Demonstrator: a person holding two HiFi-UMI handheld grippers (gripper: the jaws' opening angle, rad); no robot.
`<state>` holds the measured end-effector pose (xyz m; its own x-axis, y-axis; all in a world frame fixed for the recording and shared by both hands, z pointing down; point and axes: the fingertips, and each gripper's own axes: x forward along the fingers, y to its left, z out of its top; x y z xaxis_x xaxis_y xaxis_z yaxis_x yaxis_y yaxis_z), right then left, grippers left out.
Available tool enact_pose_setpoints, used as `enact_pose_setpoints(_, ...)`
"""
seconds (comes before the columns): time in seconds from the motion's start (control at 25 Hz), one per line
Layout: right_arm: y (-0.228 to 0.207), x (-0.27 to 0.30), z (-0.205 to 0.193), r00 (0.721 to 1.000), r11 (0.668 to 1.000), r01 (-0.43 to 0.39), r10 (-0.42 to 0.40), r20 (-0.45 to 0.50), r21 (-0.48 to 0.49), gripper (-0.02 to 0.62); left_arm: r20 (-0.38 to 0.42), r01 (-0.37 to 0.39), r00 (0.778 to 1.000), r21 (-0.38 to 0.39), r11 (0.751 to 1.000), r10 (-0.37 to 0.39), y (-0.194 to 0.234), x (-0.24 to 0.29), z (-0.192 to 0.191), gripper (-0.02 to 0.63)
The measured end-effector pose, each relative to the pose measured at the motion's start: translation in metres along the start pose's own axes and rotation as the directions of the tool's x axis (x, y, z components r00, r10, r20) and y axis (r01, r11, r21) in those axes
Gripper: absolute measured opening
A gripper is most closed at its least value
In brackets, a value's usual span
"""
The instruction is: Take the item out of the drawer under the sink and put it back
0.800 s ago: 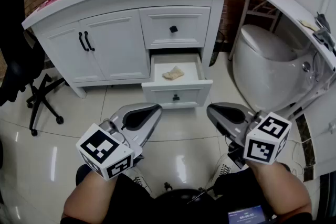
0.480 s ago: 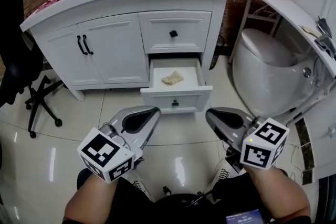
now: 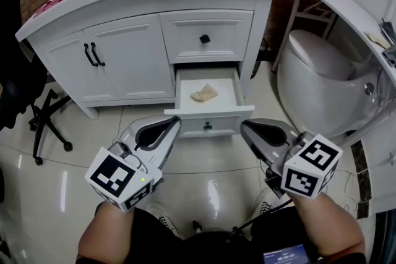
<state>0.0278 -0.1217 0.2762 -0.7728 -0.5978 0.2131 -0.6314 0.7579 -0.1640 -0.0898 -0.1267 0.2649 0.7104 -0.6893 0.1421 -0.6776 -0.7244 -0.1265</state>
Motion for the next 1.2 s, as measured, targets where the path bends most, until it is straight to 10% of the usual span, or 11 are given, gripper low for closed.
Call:
enact_pose_setpoints(0.92, -0.081, 0.062, -0.005, 0.999, 0.995, 0.036, -0.034, -0.023, 0.097, 0.003, -0.058, -0.033, 0.998, 0.007, 0.999, 0.033, 0.064, 0.061, -0.044, 0.006)
enact_pose_setpoints(1.2, -0.085, 0.06, -0.001, 0.999, 0.993, 0.041, -0.041, -0.004, 0.11, 0.003, -0.104, -0.02, 0.994, 0.138, 0.99, 0.034, 0.073, 0.079, -0.05, 0.006)
